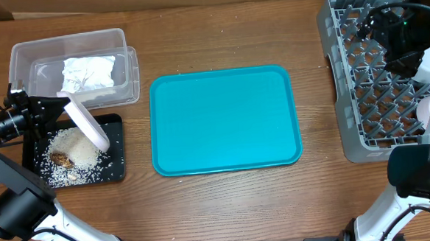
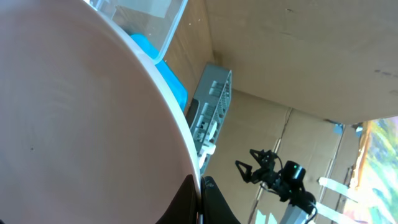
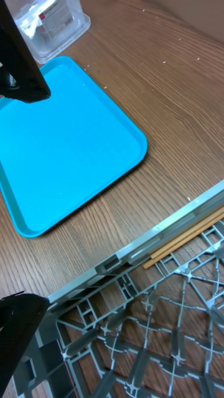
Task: Sort waste into correct bins and load items into the dishwasher
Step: 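Carry the white plate right and lower it onto the teal tray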
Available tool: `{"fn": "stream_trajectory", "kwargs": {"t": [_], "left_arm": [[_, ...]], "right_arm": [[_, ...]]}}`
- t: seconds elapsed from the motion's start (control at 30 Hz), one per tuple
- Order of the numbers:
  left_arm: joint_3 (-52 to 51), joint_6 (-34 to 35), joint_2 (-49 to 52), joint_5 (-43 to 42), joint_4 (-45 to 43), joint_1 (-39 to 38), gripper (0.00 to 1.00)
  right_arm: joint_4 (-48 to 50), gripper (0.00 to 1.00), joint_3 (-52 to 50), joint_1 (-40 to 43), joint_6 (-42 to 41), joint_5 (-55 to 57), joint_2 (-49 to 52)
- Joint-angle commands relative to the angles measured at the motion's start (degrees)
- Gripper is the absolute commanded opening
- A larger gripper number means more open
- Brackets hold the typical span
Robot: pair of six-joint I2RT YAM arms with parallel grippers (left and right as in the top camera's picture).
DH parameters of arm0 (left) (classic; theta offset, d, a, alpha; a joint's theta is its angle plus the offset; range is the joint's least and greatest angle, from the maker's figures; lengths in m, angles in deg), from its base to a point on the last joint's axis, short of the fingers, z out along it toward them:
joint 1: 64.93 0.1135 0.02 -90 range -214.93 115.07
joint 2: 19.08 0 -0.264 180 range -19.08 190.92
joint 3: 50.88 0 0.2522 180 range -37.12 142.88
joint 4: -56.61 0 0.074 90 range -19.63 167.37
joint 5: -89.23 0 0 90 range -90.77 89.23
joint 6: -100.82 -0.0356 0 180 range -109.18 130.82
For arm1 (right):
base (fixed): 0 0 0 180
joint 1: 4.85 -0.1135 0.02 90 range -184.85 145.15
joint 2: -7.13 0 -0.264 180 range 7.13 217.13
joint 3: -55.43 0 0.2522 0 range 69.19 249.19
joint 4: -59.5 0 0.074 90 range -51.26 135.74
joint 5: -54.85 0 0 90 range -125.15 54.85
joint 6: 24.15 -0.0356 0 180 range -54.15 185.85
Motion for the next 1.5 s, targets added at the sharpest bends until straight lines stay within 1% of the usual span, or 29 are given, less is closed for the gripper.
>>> {"fn": "stream_trajectory", "kwargs": {"t": [0.0, 0.07, 0.13, 0.27, 0.47, 0.6, 0.7, 0.77, 0.8, 0.93, 0.97, 1.07, 1.2, 1.27, 1.33, 1.47], "left_arm": [[-0.33, 1.31, -1.55, -0.11, 0.28, 0.07, 0.04], [-0.35, 1.51, -2.45, 0.00, 0.28, -0.26, 0.04], [-0.35, 3.13, -3.98, 0.26, 0.28, -0.48, 0.04], [-0.33, 5.40, -9.27, 1.70, 0.26, -0.85, 0.04], [-0.33, 13.27, -19.34, 10.19, 0.26, -3.72, 0.04], [-0.35, 16.96, -24.70, 15.54, 0.22, -8.57, 0.04], [-0.35, 17.97, -27.32, 18.01, -0.87, -17.18, 0.04], [-0.35, 21.75, -27.58, 21.33, -2.86, -22.99, 0.05], [-0.35, 24.81, -27.56, 24.28, -4.48, -26.60, 0.04], [-0.35, 37.46, -26.71, 38.23, -11.54, -41.00, 0.04], [-0.35, 39.45, -26.36, 41.33, -13.60, -44.94, 0.04], [-0.35, 44.24, -25.57, 51.28, -19.41, -55.23, 0.04], [-0.35, 51.19, -22.86, 70.99, -25.09, -68.00, 0.04], [-0.35, 52.26, -20.44, 79.14, -26.69, -72.98, 0.04], [-0.35, 52.24, -17.62, 81.90, -27.96, -76.67, 0.04], [-0.35, 52.28, -11.08, 82.53, -30.80, -81.20, 0.04]], "right_arm": [[0.31, 1.00, 1.01, 0.17, -0.28, 0.22, -1.07], [0.28, 1.00, 1.01, 0.17, -0.28, 0.22, -1.07], [0.28, 1.00, 1.01, 0.17, -0.28, 0.22, -1.07], [0.31, 1.00, 1.01, 0.17, -0.28, 0.22, -1.07], [0.28, 1.00, 1.01, 0.17, -0.28, 0.22, -1.07], [0.28, 1.00, 1.01, 0.17, -0.28, 0.22, -1.07], [0.28, 1.00, 1.01, 0.17, -0.28, 0.22, -1.07], [0.28, 1.00, 1.01, 0.15, -0.28, 0.20, -1.07], [0.28, 1.00, 1.01, 0.15, -0.28, 0.22, -1.07], [0.28, 1.00, 1.01, 0.17, -0.28, 0.22, -1.07], [0.28, 1.00, 1.01, 0.17, -0.28, 0.20, -1.07], [0.31, 1.00, 1.01, 0.17, -0.28, 0.22, -1.07], [0.28, 1.00, 1.01, 0.17, -0.28, 0.20, -1.07], [0.31, 1.00, 1.01, 0.17, -0.28, 0.22, -1.07], [0.28, 1.00, 1.01, 0.17, -0.28, 0.22, -1.07], [0.31, 1.00, 1.01, 0.17, -0.28, 0.22, -1.07]]}}
